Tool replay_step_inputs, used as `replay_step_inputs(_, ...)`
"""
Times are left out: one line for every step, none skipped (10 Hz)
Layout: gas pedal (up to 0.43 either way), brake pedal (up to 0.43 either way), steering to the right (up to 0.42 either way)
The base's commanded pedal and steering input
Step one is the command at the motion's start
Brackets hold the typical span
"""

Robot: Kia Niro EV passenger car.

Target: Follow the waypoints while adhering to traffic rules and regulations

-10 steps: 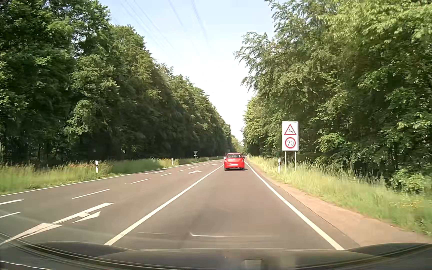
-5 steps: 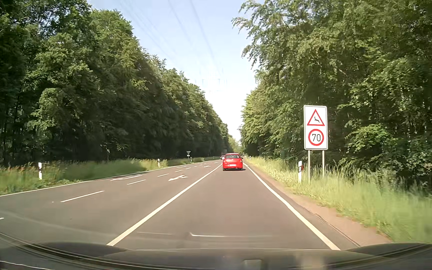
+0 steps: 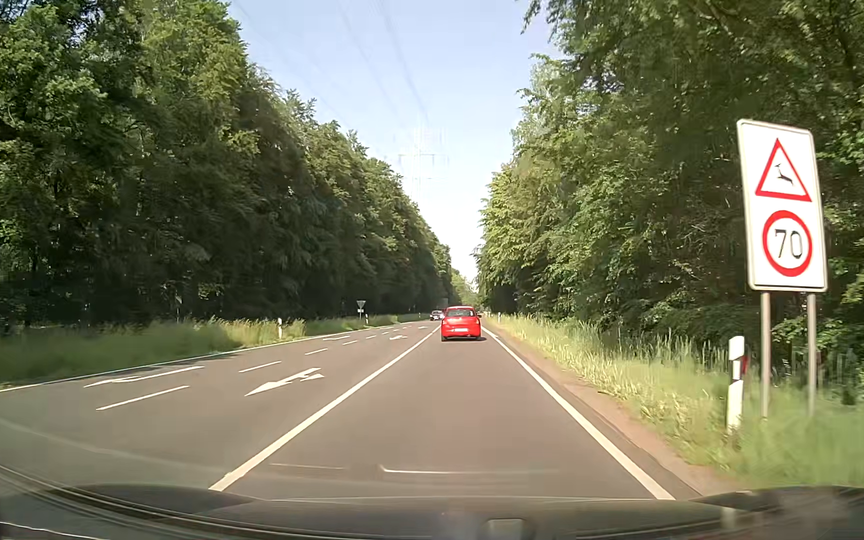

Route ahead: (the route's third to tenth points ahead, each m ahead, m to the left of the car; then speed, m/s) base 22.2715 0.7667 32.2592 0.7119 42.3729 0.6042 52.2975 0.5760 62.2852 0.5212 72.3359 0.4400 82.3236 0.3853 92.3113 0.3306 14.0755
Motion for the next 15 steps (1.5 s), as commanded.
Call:
replay_step_inputs(0.260,0.030,0.005)
replay_step_inputs(0.260,0.030,0.005)
replay_step_inputs(0.248,0.030,0.005)
replay_step_inputs(0.240,0.030,0.005)
replay_step_inputs(0.240,0.030,0.005)
replay_step_inputs(0.240,0.030,0.005)
replay_step_inputs(0.220,0.030,0.004)
replay_step_inputs(0.220,0.024,0.004)
replay_step_inputs(0.220,0.030,0.004)
replay_step_inputs(0.220,0.030,0.003)
replay_step_inputs(0.220,0.030,0.003)
replay_step_inputs(0.220,0.030,0.003)
replay_step_inputs(0.220,0.030,0.003)
replay_step_inputs(0.220,0.030,0.003)
replay_step_inputs(0.220,0.030,0.003)
